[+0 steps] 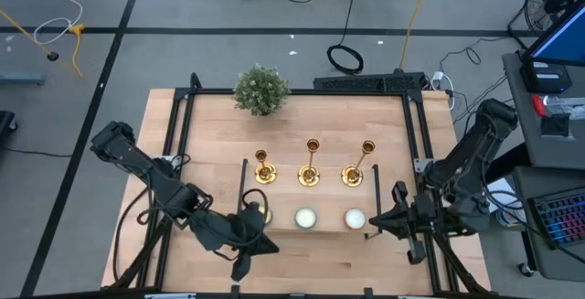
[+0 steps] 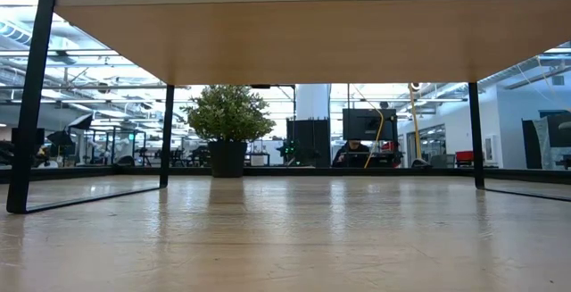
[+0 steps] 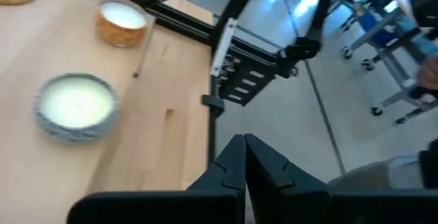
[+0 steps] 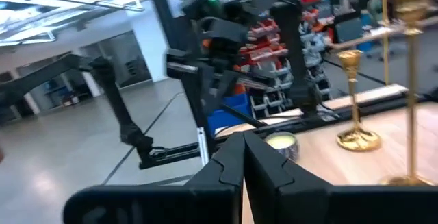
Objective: Pick & Place candle stick holders
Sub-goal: Adjust the blue scented candle on the shelf
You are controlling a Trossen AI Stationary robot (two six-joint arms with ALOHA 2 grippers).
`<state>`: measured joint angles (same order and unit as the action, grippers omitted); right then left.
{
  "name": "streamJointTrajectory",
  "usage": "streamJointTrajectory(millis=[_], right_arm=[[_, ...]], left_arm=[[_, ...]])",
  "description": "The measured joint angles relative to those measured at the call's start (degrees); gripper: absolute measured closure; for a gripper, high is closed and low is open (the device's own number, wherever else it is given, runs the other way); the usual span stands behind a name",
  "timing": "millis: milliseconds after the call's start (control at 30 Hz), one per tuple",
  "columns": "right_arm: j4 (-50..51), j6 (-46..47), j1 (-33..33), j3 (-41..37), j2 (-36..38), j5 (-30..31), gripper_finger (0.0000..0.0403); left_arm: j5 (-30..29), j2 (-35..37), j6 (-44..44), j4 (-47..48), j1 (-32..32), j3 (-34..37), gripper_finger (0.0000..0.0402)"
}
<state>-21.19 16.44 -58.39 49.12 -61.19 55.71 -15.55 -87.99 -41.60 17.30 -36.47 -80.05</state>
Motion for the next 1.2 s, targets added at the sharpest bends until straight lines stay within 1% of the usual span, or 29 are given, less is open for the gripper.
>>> streamJointTrajectory(millis=[100, 200, 300, 400, 500, 567, 633, 700, 800, 933, 1133, 1200], right_arm=[[-3.7, -3.4, -1.0, 0.0, -1.5, -0.3, 0.0403], [-5.2, -4.0, -1.9, 0.0, -1.8, -0.4, 0.0403], [-5.8, -3.8, -2.9, 0.0, -1.8, -0.4, 0.0403], [-6.8, -3.7, -4.0, 0.0, -1.2, -0.4, 0.0403], [-7.3, -3.8, -4.9, 0.0, -0.5, -0.5, 0.0403], [-7.3, -3.9, -5.6, 0.0, 0.1, -0.5, 0.0403], [-7.3, -4.2, -6.1, 0.0, 0.7, -0.4, 0.0403], [-7.4, -5.4, -6.6, 0.0, 0.9, -0.4, 0.0403], [-7.3, -6.0, -6.7, 0.0, 1.2, -0.5, 0.0403], [-7.3, -6.0, -6.7, 0.0, 1.2, -0.5, 0.0403], [-7.8, -6.2, -6.7, 0.0, 1.2, -0.5, 0.0403], [-7.8, -6.2, -6.7, 0.0, 1.2, -0.5, 0.0403]], left_arm=[[-0.1, 0.0, 0.7, 0.9, 1.1, 0.0, 0.0398], [0.5, -1.2, 1.8, 1.5, 2.6, 0.0, 0.0399], [0.2, -3.5, 2.2, 6.7, 3.7, -1.3, 0.0399], [-1.8, -8.1, 4.3, 15.3, 4.1, -8.5, 0.0400], [-4.8, -14.2, 8.2, 26.5, 4.0, -19.0, 0.0400], [-5.4, -17.9, 9.4, 33.9, 4.2, -25.2, 0.0400], [-5.3, -20.8, 9.8, 38.7, 4.6, -29.9, 0.0400], [-5.3, -22.7, 9.8, 41.8, 5.1, -32.7, 0.0401], [-4.8, -23.8, 8.8, 42.4, 6.4, -33.6, 0.0401], [-2.2, -23.9, 8.0, 43.5, 8.5, -33.6, 0.0401], [5.5, -24.0, 7.7, 44.9, 11.1, -33.6, 0.0401], [7.1, -24.0, 7.9, 45.3, 11.6, -33.6, 0.0401]])
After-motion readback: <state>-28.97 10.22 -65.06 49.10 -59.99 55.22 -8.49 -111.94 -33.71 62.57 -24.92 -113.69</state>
